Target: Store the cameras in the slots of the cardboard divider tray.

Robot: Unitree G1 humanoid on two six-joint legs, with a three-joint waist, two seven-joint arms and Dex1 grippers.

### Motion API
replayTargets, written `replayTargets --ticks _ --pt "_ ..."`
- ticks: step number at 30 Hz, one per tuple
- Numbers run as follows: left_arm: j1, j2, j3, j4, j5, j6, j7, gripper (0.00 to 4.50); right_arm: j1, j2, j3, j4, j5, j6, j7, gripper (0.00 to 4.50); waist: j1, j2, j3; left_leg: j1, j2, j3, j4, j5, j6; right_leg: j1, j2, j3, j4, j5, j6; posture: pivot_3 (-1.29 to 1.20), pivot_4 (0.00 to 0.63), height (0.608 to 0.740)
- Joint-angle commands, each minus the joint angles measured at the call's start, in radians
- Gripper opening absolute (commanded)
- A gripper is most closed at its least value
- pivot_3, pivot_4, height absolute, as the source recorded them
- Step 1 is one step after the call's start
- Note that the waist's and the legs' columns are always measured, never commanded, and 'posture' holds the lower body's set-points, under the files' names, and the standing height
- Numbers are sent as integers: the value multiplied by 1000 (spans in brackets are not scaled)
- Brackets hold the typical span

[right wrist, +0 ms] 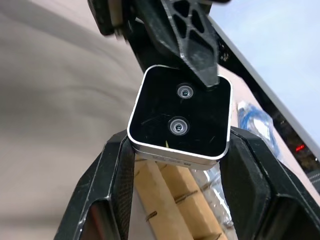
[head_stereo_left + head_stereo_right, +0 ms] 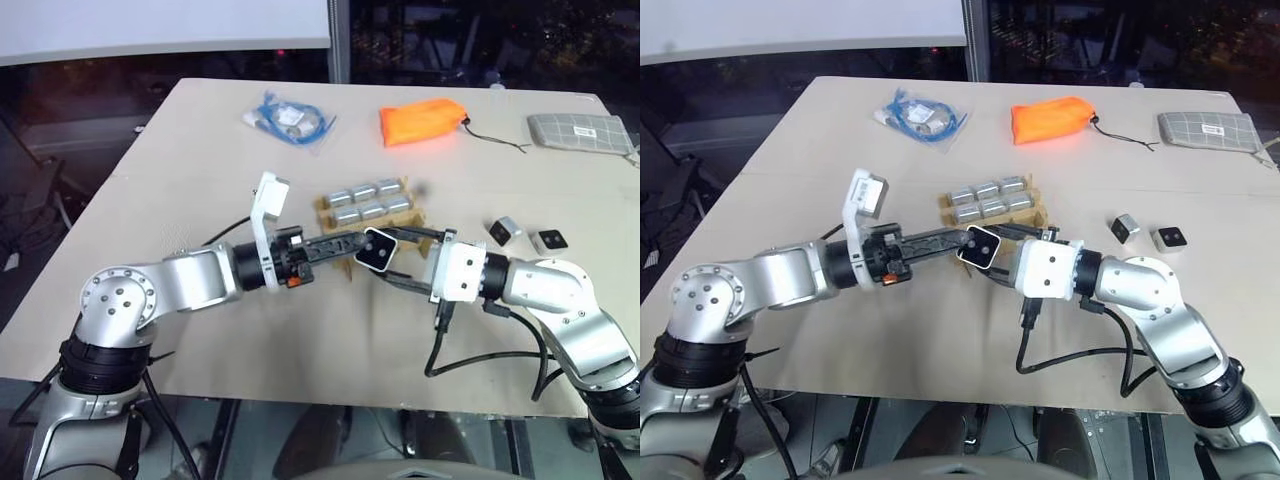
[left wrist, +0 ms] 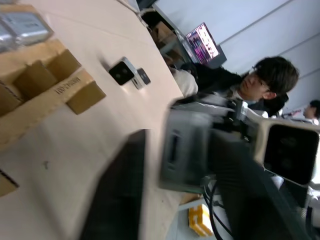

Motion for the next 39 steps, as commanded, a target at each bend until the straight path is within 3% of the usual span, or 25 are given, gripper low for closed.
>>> replayTargets --ticks 1,4,5,8,9,12,16,21,29,39 --pt "-19 -2 -7 0 -4 7 -16 642 -19 14 -9 -40 -11 -25 -12 1879 -1 0 0 0 0 0 0 0 0 0 0 0 0 0 0 0 150 740" --pt "-36 -15 -3 11 23 10 -50 642 -15 15 -13 -47 32 13 7 1879 0 0 0 0 0 0 0 0 0 0 0 0 0 0 0 0 150 740" --pt "-42 -18 2 13 41 14 -71 642 -11 12 -13 -51 50 33 16 2915 0 0 0 0 0 0 0 0 0 0 0 0 0 0 0 0 150 740" --pt "-63 -25 28 19 123 4 -128 642 14 13 -30 -61 48 54 -3 4202 0 0 0 0 0 0 0 0 0 0 0 0 0 0 0 0 150 740" --pt "-76 -24 38 17 181 -8 -158 642 31 17 -53 -70 63 83 -21 4433 0 0 0 0 0 0 0 0 0 0 0 0 0 0 0 0 150 740" --pt "-120 -14 47 49 338 -31 -260 642 89 26 -141 -114 118 166 -74 4433 3 0 0 0 0 0 0 0 0 0 0 0 0 0 0 0 150 740" --pt "-213 58 -40 142 659 -71 -545 642 208 35 -335 -203 316 248 -93 4433 3 0 0 -1 -1 1 -1 0 0 0 0 1 0 0 0 0 150 740" --pt "-348 -4 -174 342 955 -146 -776 642 294 2 -490 -303 511 323 -115 4433 1 0 0 -1 -2 0 -2 0 0 0 -1 1 0 0 0 0 150 740" --pt "-468 -84 -323 566 1328 -331 -1023 642 411 -43 -574 -368 550 337 -150 4433 1 -1 1 -2 -2 0 -2 0 1 -1 -1 0 0 0 0 0 150 740" --pt "-533 -139 -357 717 1556 -446 -1209 642 483 -43 -573 -395 524 307 -181 4433 -2 -2 1 -2 -2 0 -1 0 1 -1 -1 0 0 0 0 0 150 740"
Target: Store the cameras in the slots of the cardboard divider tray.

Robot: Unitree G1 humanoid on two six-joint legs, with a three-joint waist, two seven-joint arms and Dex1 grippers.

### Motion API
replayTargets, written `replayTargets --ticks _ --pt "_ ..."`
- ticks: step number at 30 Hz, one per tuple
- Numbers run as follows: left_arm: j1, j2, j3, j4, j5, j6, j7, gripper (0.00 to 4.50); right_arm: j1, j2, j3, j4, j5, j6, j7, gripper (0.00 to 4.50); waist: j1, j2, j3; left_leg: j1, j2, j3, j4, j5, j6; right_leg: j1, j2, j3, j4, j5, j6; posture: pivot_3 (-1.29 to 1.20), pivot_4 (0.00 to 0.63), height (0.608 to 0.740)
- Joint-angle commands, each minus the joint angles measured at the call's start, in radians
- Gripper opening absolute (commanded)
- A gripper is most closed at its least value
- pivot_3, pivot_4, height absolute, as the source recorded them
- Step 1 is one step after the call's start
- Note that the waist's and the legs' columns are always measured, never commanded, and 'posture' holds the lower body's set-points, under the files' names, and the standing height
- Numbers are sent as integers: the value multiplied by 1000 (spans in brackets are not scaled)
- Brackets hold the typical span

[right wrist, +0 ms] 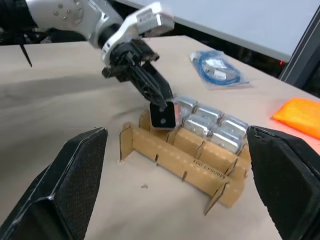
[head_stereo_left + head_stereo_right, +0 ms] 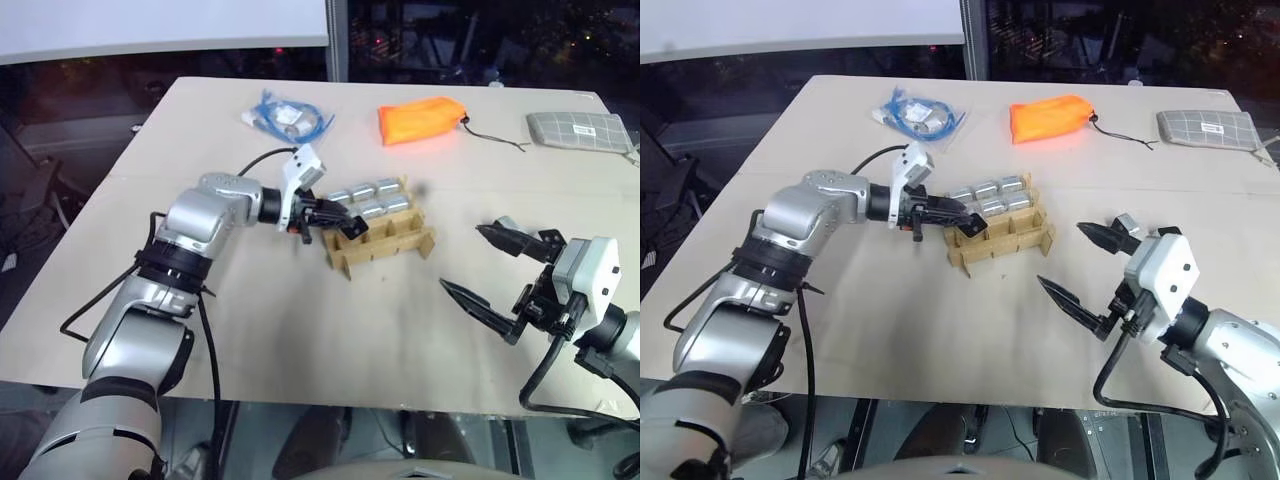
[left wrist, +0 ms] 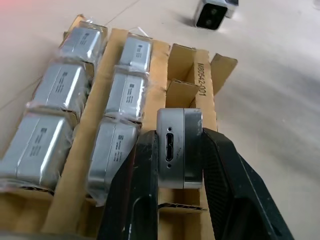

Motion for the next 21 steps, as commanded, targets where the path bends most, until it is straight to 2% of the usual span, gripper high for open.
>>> replayTargets --ticks 1,11,20,21 --pt "-26 -11 0 17 66 -41 -53 642 2 -7 -23 -36 -3 -32 -12 4433 0 0 0 0 0 0 0 0 0 0 0 0 0 0 0 0 150 740" --pt "-37 -2 17 16 162 -53 -145 642 19 -14 -16 -33 -19 -50 -22 4433 -1 0 0 0 0 -1 1 0 0 0 0 -1 1 0 0 0 150 740" --pt "-62 -40 8 49 247 -66 -137 642 17 -12 4 -22 -47 -58 -29 4433 -3 0 0 0 0 0 1 0 0 0 1 -1 1 0 0 0 150 740" --pt "-64 -47 15 51 253 -76 -130 1675 18 -12 4 -23 -48 -57 -29 4500 -3 0 0 0 0 0 1 0 0 0 1 -1 1 0 0 0 150 740"
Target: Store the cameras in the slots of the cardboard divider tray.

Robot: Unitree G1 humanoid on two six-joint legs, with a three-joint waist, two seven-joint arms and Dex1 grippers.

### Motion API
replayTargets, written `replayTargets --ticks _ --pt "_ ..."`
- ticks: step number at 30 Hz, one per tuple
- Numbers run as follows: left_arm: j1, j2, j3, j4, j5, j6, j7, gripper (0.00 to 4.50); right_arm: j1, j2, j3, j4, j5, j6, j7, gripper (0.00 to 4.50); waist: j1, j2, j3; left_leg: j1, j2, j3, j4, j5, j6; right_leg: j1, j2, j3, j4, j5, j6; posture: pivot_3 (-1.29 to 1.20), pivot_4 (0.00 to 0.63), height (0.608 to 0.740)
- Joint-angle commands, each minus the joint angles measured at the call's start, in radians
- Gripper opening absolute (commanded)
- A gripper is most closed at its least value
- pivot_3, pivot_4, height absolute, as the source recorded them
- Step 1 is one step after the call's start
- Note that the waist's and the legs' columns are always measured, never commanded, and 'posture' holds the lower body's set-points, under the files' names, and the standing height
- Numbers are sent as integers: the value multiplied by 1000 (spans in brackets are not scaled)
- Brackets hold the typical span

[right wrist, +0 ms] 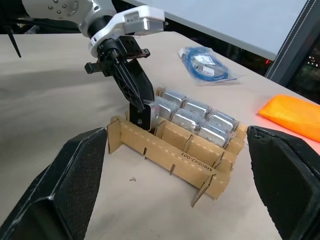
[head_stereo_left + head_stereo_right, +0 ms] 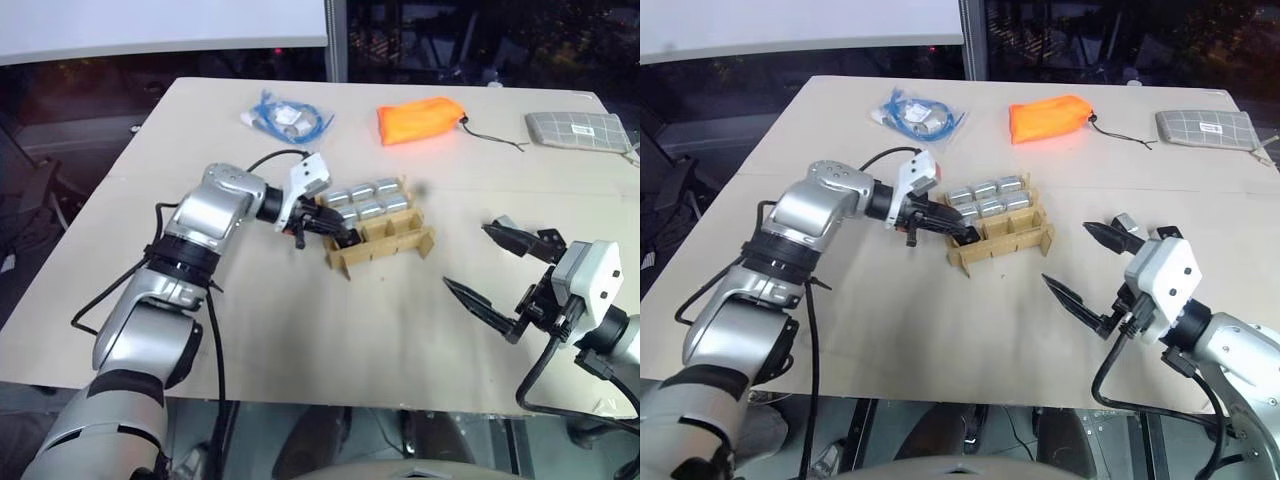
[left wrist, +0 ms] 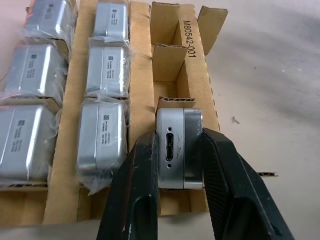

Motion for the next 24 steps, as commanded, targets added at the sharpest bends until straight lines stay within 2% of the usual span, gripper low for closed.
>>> replayTargets --ticks 1,6,13,17,19,22,24 --pt "-34 -10 28 3 31 -29 19 2062 -2 -4 -3 -23 -3 -20 -7 4500 -1 0 0 0 0 0 0 0 0 0 0 0 0 0 0 0 150 740" --pt "-18 -14 110 -76 -14 4 41 4364 10 -8 -6 -22 -3 -13 -8 4500 -1 -1 0 0 0 0 1 0 0 0 0 0 0 0 0 0 150 740" --pt "69 20 308 -325 -173 160 98 4457 -17 -16 20 62 -31 17 -25 4500 -20 -1 0 0 0 0 1 0 0 0 0 0 1 0 0 0 150 740" --pt "268 -21 462 -566 -300 137 175 4457 -129 -13 71 237 -161 52 -117 4500 -25 -1 0 2 0 2 1 0 0 0 0 3 2 0 0 0 150 740" --pt "403 -48 532 -687 -370 114 191 4457 -212 12 78 329 -145 105 -149 4500 -18 -2 1 2 0 1 1 0 0 -1 -1 2 4 0 0 0 150 740" --pt "555 -28 650 -785 -525 211 166 4457 -336 -4 139 481 -212 145 -165 4500 -26 -1 1 3 0 4 1 0 -1 -1 -1 6 5 0 0 0 150 740" --pt "637 -16 673 -841 -538 189 194 4457 -402 -16 167 571 -237 169 -151 4500 -24 -1 1 2 1 3 1 0 -1 -2 0 4 7 0 0 0 150 740"
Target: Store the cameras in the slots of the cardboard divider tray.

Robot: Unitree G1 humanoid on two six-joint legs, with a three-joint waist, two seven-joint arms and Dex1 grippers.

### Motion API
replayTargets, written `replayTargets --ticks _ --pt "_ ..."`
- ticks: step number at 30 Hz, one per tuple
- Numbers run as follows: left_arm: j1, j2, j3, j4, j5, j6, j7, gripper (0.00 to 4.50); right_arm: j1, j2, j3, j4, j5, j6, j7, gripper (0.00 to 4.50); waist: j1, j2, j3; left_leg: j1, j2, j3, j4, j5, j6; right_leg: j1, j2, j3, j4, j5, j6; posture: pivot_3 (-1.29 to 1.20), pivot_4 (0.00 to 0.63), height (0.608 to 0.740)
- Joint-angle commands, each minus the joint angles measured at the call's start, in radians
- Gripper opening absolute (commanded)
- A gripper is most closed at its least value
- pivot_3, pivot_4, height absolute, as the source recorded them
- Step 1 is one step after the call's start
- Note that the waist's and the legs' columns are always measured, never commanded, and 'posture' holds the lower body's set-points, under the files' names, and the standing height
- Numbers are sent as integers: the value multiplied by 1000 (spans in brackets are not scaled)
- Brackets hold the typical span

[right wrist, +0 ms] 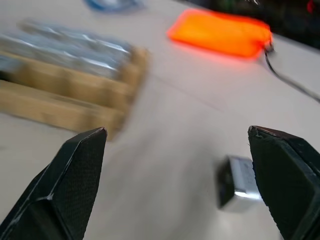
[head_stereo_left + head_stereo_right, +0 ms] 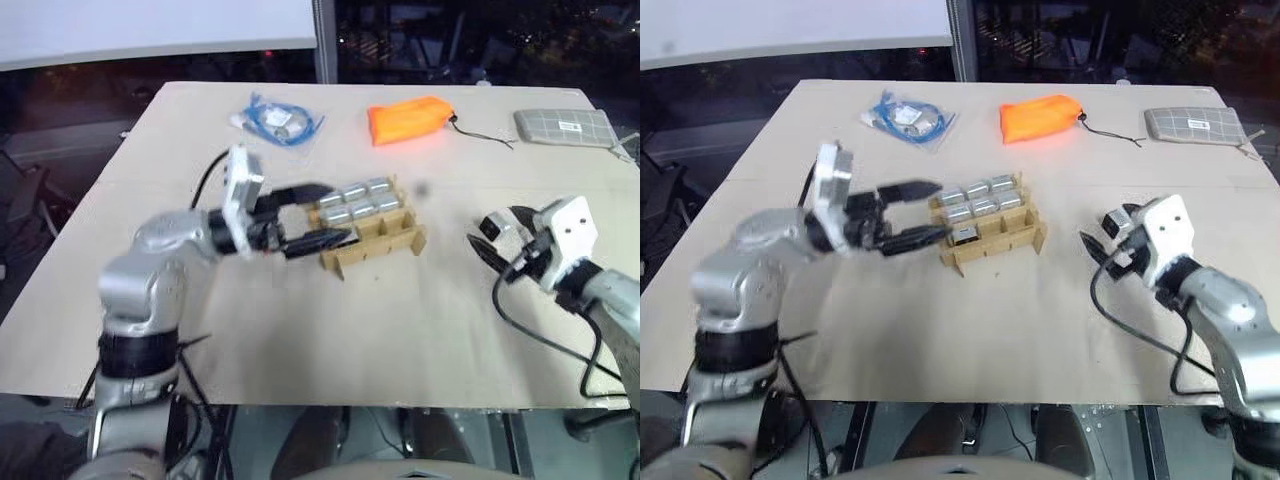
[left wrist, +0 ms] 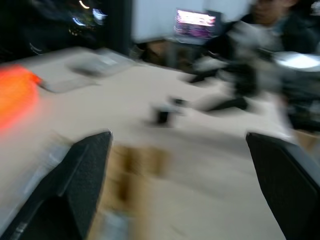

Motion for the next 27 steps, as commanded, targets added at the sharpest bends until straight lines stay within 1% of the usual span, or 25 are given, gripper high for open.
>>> replayTargets --ticks 1,6,9,13,14,18,23,27 --pt "104 30 88 -137 -65 -27 42 4457 -111 -26 42 138 -56 27 11 4500 -1 1 0 0 0 0 0 0 0 0 0 0 0 0 0 0 150 740" --pt "225 30 114 -251 -153 -27 87 4457 -194 -49 40 267 -112 33 9 4500 14 1 0 0 0 0 0 0 0 1 -1 0 0 0 0 0 150 740" --pt "283 44 119 -294 -187 -40 96 4457 -211 -51 -6 297 -102 66 -3 4500 14 1 0 0 0 1 0 0 0 0 -1 0 0 0 0 0 150 740" --pt "362 80 145 -331 -228 -60 86 4457 -181 -88 -99 290 -67 132 14 4500 14 1 0 0 0 1 0 -1 1 0 -1 1 0 0 0 0 150 740" --pt "374 89 147 -336 -234 -63 84 4457 -170 -103 -109 295 -69 140 19 4500 14 1 0 0 0 1 0 -2 4 0 -1 1 0 0 0 0 150 740" --pt "399 112 138 -342 -248 -81 90 4457 -159 -124 -115 335 -80 158 28 4500 13 1 0 0 0 1 0 -3 4 1 -1 1 0 0 0 0 150 740" --pt "409 130 131 -349 -264 -94 99 4457 -184 -99 -99 446 -94 135 25 4500 4 1 0 1 0 2 0 -3 4 1 -1 1 0 0 0 0 150 740" --pt "427 147 142 -355 -278 -99 98 4457 -194 -87 -94 496 -104 109 26 4500 3 2 0 0 0 2 0 -3 4 0 -1 2 0 0 0 0 150 740"
